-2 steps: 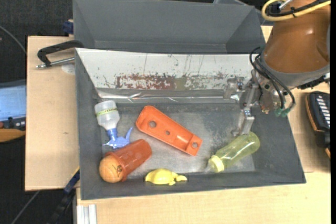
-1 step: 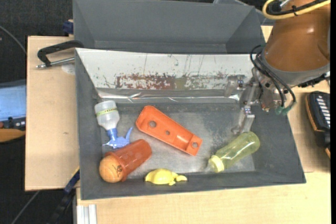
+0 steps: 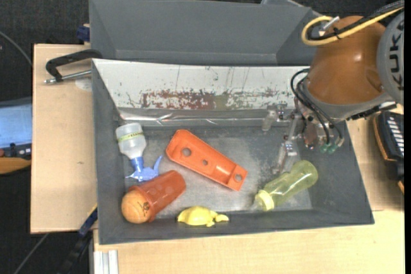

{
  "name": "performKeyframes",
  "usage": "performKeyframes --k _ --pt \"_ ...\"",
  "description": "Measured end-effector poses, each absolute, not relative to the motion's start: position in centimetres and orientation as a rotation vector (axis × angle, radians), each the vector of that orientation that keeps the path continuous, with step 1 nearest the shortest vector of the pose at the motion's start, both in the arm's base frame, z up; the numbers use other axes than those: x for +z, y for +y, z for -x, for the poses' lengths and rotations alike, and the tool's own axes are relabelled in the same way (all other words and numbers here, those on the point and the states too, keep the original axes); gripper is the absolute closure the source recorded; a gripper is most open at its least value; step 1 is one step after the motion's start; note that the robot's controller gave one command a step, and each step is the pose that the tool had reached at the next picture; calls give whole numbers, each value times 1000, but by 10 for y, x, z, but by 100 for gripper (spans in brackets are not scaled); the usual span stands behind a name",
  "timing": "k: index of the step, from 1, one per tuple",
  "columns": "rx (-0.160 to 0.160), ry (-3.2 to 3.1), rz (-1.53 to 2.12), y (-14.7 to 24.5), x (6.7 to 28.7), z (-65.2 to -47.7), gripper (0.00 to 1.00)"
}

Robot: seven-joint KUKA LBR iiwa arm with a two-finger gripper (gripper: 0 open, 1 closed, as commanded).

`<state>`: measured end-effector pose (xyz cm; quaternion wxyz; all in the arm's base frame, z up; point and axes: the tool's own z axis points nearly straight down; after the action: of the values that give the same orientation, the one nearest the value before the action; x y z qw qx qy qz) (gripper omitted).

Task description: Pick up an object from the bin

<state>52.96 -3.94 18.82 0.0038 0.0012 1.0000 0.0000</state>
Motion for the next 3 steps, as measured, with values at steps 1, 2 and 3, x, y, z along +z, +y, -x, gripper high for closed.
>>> performKeyframes --k 1,2,3 --pt "3 3135 -48 -18 130 -509 0" --pt "2 3141 -40 11 106 -529 0" --pt "5 3128 -18 24 104 -552 0"
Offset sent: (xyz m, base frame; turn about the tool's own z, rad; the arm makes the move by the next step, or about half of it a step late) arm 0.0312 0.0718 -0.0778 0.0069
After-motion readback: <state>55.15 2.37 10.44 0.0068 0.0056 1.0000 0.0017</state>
